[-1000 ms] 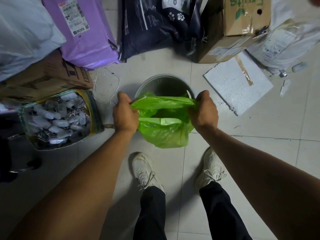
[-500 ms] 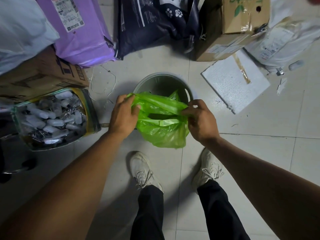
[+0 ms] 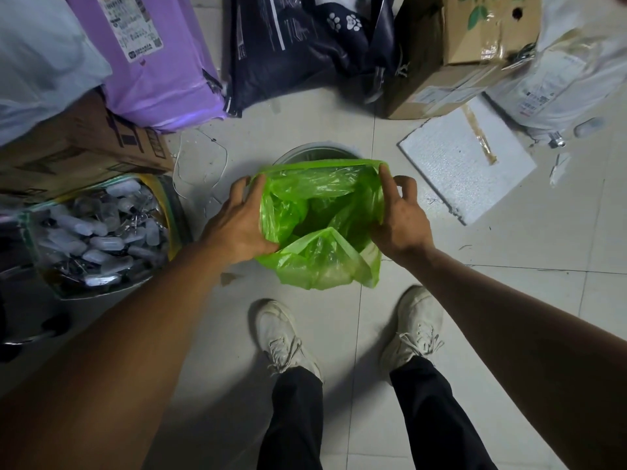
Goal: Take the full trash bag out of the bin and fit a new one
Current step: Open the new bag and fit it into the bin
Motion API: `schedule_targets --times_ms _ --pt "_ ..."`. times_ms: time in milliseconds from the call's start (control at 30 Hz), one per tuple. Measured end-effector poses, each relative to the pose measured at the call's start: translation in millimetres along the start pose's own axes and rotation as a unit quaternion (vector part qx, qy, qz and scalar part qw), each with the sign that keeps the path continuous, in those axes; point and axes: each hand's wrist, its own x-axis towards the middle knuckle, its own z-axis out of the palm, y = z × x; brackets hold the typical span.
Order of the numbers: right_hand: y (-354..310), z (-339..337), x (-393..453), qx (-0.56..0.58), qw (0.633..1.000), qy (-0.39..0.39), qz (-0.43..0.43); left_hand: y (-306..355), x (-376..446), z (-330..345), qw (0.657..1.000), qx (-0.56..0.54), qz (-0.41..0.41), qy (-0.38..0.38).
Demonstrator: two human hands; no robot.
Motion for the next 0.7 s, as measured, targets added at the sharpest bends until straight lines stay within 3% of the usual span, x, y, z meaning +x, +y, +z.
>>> schedule_targets --times_ms 133,333,533,700 --pt "-5 -8 20 0.009 1.000 -0.015 0.026 5 10 -11 1.000 -0.007 -0.025 0.003" --pt "-12 -17 52 0.008 0.999 -0.014 0.050 9 35 -27 0.995 -0.045 -0.055 0.064" --pt "-6 -16 57 0.090 0.993 -0.058 0.059 -1 40 -20 0.986 -0.149 -0.072 -0.020" --pt "5 -9 31 0.136 0.989 -0.057 0.029 -3 23 -6 0.980 -0.186 -0.076 0.004"
